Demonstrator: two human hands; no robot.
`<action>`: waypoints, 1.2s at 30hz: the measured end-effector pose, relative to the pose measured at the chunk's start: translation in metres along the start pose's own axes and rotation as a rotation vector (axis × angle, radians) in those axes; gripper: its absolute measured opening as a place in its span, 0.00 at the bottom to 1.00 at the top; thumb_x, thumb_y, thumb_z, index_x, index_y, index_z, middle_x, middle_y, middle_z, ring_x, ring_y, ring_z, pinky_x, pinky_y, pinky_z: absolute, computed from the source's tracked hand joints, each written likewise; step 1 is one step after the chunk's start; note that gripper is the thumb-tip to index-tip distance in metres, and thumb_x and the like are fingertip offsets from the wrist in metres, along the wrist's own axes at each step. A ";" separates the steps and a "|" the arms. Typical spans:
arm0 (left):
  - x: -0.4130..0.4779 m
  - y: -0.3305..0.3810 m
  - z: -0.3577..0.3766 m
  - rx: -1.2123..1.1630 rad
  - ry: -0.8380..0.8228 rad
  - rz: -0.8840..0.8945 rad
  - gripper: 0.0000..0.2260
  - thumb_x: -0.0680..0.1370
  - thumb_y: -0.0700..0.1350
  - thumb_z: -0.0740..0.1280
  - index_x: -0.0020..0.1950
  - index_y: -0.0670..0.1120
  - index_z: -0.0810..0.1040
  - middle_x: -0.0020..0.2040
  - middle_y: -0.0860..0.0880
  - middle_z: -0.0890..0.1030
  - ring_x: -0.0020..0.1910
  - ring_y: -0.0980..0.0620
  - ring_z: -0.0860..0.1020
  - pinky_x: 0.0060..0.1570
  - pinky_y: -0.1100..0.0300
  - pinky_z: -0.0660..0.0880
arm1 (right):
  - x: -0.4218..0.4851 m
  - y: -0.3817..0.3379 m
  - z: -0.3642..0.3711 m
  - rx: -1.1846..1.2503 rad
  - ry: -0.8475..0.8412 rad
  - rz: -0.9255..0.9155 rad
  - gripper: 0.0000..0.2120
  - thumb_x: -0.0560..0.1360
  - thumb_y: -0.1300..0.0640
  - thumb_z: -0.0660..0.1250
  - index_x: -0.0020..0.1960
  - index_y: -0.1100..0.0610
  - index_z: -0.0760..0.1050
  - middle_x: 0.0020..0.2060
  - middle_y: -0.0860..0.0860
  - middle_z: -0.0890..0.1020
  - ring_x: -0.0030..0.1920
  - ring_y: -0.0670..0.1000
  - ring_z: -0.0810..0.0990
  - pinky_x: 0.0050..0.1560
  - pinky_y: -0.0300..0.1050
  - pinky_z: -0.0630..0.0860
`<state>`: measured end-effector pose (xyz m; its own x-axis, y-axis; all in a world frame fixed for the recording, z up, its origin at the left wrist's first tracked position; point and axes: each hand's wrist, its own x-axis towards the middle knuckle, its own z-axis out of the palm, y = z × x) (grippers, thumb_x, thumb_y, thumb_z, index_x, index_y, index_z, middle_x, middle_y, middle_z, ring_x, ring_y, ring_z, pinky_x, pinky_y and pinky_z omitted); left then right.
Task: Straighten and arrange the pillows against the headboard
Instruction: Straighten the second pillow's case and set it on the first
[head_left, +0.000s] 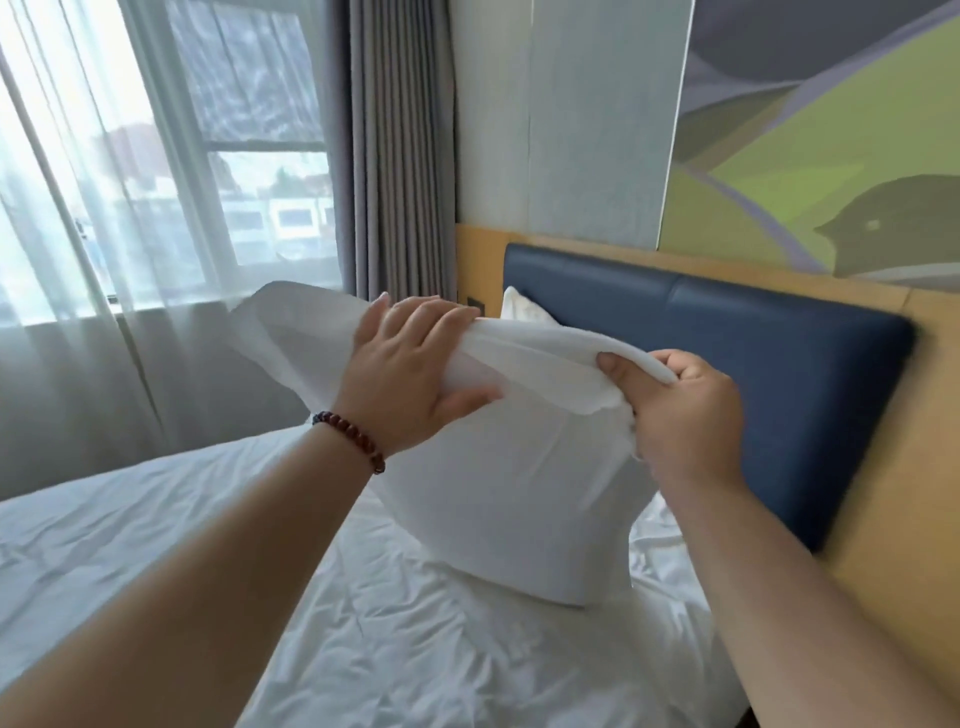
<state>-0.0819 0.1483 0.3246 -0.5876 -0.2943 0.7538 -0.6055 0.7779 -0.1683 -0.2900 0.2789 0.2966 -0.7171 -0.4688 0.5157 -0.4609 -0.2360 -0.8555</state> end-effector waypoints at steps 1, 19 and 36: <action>0.010 -0.002 0.003 -0.008 -0.005 0.029 0.35 0.75 0.71 0.51 0.68 0.47 0.73 0.63 0.50 0.76 0.64 0.46 0.72 0.70 0.42 0.60 | 0.012 -0.001 -0.001 -0.023 0.019 -0.006 0.18 0.66 0.40 0.76 0.34 0.54 0.77 0.26 0.52 0.78 0.31 0.60 0.76 0.33 0.53 0.75; 0.113 -0.023 0.144 -0.028 -0.045 0.088 0.33 0.76 0.71 0.44 0.54 0.48 0.77 0.45 0.51 0.80 0.45 0.45 0.78 0.49 0.50 0.69 | 0.094 0.094 0.047 -0.003 0.129 0.020 0.36 0.63 0.33 0.69 0.68 0.44 0.69 0.64 0.37 0.74 0.64 0.37 0.72 0.64 0.36 0.68; 0.274 0.095 0.346 -0.196 -0.027 0.228 0.28 0.81 0.61 0.46 0.59 0.45 0.79 0.54 0.49 0.81 0.56 0.44 0.78 0.62 0.50 0.67 | 0.269 0.245 -0.028 -0.115 0.346 0.180 0.16 0.73 0.37 0.69 0.50 0.47 0.73 0.44 0.42 0.79 0.45 0.43 0.77 0.48 0.49 0.77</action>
<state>-0.4865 -0.0508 0.2951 -0.7123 -0.1122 0.6928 -0.3426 0.9171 -0.2037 -0.6102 0.1189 0.2273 -0.9164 -0.1751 0.3600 -0.3530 -0.0708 -0.9329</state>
